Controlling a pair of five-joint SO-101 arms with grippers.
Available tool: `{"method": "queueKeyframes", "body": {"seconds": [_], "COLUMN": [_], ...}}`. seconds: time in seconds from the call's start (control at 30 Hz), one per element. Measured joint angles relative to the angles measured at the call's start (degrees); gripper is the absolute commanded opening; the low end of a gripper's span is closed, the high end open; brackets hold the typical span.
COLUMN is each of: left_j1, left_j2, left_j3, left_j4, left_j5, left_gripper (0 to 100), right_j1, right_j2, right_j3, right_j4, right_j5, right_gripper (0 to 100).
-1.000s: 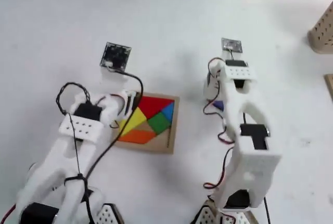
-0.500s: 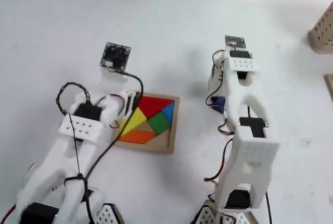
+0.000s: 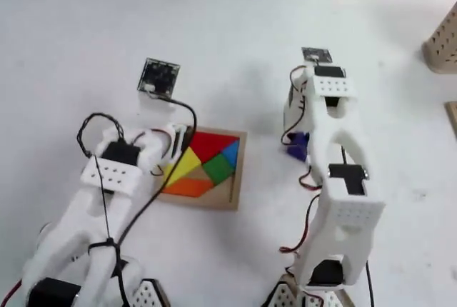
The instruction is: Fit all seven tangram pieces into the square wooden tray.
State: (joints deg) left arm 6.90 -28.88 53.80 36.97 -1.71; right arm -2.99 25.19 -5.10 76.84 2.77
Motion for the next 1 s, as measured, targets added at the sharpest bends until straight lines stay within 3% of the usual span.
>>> {"method": "queueKeyframes", "body": {"seconds": [0.23, 0.57, 0.8, 1.0], "left_j1": [0.0, 0.0, 0.0, 0.0], "left_j2": [0.0, 0.0, 0.0, 0.0], "left_j3": [0.0, 0.0, 0.0, 0.7], "left_j4": [0.0, 0.0, 0.0, 0.0], "left_j5": [0.0, 0.0, 0.0, 0.0], "left_gripper": [20, 20, 20, 20], "right_j1": [-3.5, -4.0, -7.6, -5.9], "right_j2": [-3.1, -3.1, -8.2, -8.8], "right_j3": [0.4, 6.1, 15.6, 18.1], "right_j4": [3.5, 1.6, -4.6, -9.7], "right_j5": [2.4, 8.1, 12.4, 16.2], "right_gripper": [24.7, 25.4, 25.4, 25.4]}}
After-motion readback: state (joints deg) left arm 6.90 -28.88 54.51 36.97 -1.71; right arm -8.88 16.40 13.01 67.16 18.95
